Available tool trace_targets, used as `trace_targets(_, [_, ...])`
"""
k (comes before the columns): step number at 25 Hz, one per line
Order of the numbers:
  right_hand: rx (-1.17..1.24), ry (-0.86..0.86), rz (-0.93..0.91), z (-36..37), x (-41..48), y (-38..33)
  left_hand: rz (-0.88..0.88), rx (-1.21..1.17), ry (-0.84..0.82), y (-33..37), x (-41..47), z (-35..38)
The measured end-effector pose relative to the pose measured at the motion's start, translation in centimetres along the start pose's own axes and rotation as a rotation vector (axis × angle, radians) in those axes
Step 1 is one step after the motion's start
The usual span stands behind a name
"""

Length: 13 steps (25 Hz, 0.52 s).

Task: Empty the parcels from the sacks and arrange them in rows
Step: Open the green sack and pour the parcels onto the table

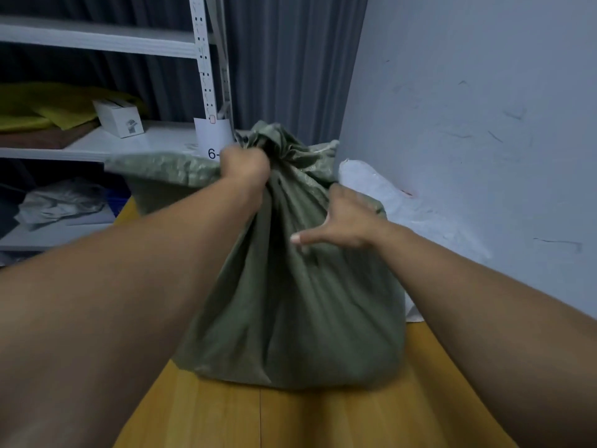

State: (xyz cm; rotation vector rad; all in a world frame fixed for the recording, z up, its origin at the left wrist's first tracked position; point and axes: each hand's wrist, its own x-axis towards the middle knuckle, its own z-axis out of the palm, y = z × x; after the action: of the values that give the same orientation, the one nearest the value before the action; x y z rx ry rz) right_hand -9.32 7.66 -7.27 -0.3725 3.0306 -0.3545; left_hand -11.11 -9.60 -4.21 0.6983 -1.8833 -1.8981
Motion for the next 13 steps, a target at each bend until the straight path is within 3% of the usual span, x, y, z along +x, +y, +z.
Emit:
trace_targets(3, [0.253, 0.067, -0.093, -0.6, 2.6, -3.0, -0.051, -0.310, -0.205, 5.4, -1.7, 1.3])
trace_targets(9, [0.527, 0.090, -0.031, 3.1, 3.5, -3.8, -0.240, -0.195, -0.347, 2.4, -1.9, -1.2])
trace_targets(11, [0.591, 0.141, 0.026, 3.1, 3.1, -4.2, -0.169, -0.162, -0.422, 1.8, -1.4, -2.3])
trace_targets(13, [0.628, 0.272, 0.065, 0.2, 3.3, -5.3, 0.068, -0.092, -0.283, 2.4, -0.5, -3.9])
